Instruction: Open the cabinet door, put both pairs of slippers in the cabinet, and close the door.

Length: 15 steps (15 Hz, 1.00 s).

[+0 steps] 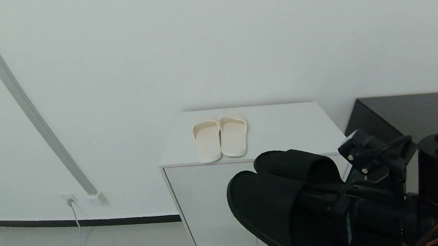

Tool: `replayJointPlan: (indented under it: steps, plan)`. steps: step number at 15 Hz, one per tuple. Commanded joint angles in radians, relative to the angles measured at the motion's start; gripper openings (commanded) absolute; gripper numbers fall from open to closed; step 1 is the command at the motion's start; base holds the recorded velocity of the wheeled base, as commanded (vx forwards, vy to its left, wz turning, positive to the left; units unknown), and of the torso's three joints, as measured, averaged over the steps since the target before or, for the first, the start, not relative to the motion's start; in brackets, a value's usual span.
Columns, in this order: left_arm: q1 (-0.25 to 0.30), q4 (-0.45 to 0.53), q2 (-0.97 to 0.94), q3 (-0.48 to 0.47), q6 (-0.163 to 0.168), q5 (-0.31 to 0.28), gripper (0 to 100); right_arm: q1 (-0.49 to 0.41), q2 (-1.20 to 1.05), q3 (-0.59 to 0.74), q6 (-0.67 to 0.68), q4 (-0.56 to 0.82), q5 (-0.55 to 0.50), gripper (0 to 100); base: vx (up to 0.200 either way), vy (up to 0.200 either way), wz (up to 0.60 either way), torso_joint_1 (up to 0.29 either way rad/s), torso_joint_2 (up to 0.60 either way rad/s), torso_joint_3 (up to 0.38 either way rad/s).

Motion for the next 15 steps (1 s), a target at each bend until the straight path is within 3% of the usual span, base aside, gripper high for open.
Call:
replayJointPlan:
  steps: [1,15]
  plan:
    - [0.0,0.001,0.001,0.0,0.0,0.0,0,-0.001,0.002,0.005,0.0,0.002,0.0,0,0.0,0.0,0.0,0.0,0.0,0.0]
    - [0.0,-0.001,0.001,0.0,0.001,0.003,0,-0.001,0.005,0.021,-0.004,0.001,0.0,0,0.0,0.0,0.0,-0.016,0.04,0.024]
